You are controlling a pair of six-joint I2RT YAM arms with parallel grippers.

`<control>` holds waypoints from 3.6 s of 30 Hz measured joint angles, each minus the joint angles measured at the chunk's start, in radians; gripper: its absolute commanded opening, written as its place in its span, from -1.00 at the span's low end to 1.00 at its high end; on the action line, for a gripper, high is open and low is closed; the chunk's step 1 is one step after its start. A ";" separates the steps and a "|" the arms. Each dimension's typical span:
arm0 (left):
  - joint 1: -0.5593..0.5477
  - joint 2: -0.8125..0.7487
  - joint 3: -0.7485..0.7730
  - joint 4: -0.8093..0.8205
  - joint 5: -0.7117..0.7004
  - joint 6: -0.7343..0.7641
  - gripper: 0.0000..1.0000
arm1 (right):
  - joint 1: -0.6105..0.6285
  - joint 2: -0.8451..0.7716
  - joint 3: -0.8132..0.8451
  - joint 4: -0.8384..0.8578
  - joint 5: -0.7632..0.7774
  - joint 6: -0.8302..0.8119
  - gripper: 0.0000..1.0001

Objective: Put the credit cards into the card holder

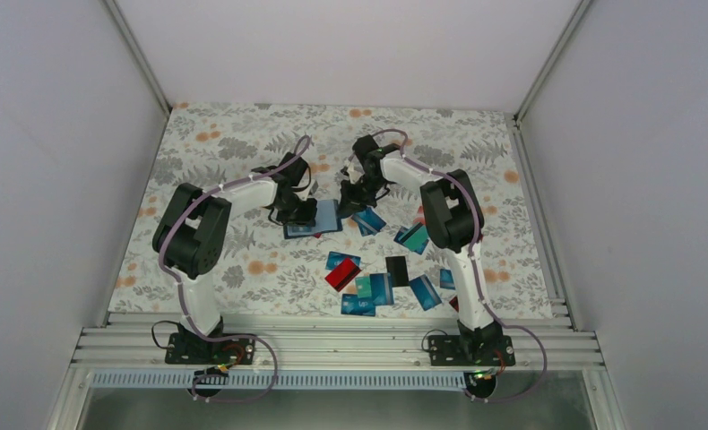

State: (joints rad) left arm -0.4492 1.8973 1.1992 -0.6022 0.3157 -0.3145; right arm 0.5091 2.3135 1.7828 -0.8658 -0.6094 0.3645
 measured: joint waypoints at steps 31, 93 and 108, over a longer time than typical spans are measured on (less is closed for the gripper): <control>0.014 -0.166 0.005 -0.095 -0.041 -0.043 -0.39 | 0.049 -0.086 0.056 -0.048 -0.050 0.024 -0.65; -0.039 0.012 0.092 -0.003 -0.045 -0.064 -0.95 | 0.010 -0.053 -0.094 0.063 -0.156 0.005 -0.81; -0.039 0.013 0.089 -0.001 -0.042 -0.064 -0.85 | 0.014 -0.053 -0.094 0.087 -0.211 0.008 -0.92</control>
State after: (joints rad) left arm -0.4885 1.9099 1.2881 -0.6033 0.2741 -0.3786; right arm 0.5236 2.2604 1.6890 -0.7784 -0.8204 0.3729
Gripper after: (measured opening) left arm 0.030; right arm 0.043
